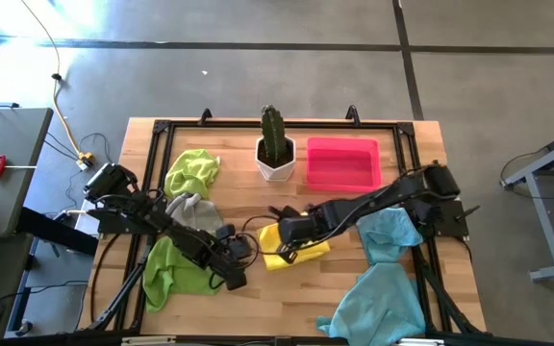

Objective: Fold microfiber towels
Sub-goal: Fold the yellow microfiber towel, then put the yellow microfiber towel into the red bin

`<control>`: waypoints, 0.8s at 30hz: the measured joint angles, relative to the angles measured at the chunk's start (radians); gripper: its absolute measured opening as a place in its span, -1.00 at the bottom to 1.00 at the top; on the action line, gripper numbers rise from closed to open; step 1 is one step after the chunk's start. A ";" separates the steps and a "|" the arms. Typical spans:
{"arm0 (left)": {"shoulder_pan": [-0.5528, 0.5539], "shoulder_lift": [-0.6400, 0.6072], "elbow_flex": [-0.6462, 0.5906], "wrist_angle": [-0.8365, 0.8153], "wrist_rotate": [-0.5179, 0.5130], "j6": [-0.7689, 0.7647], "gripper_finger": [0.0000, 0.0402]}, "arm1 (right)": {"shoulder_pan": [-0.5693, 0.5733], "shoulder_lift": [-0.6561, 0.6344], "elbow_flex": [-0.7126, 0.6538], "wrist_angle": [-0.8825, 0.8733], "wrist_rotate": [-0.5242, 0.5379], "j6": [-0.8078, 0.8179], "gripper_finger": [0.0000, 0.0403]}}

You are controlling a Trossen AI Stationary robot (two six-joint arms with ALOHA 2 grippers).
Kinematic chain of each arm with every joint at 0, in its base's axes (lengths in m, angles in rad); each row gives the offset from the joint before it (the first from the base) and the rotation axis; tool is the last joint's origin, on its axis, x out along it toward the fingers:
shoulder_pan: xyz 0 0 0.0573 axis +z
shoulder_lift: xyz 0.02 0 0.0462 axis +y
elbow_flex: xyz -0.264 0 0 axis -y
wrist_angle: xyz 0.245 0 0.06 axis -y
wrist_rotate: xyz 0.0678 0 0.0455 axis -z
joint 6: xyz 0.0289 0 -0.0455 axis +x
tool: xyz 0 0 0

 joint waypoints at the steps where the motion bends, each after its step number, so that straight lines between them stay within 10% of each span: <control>1: -0.004 0.000 0.000 0.001 0.000 0.000 -0.17 | 0.000 0.022 0.013 -0.002 0.000 -0.011 -1.00; 15: -0.038 0.000 0.000 0.007 0.000 -0.008 -0.17 | 0.009 0.130 0.082 0.034 -0.009 -0.051 -0.95; 24: -0.047 0.000 0.000 0.008 0.057 -0.025 -0.17 | 0.013 0.129 0.082 0.076 -0.076 -0.152 -0.45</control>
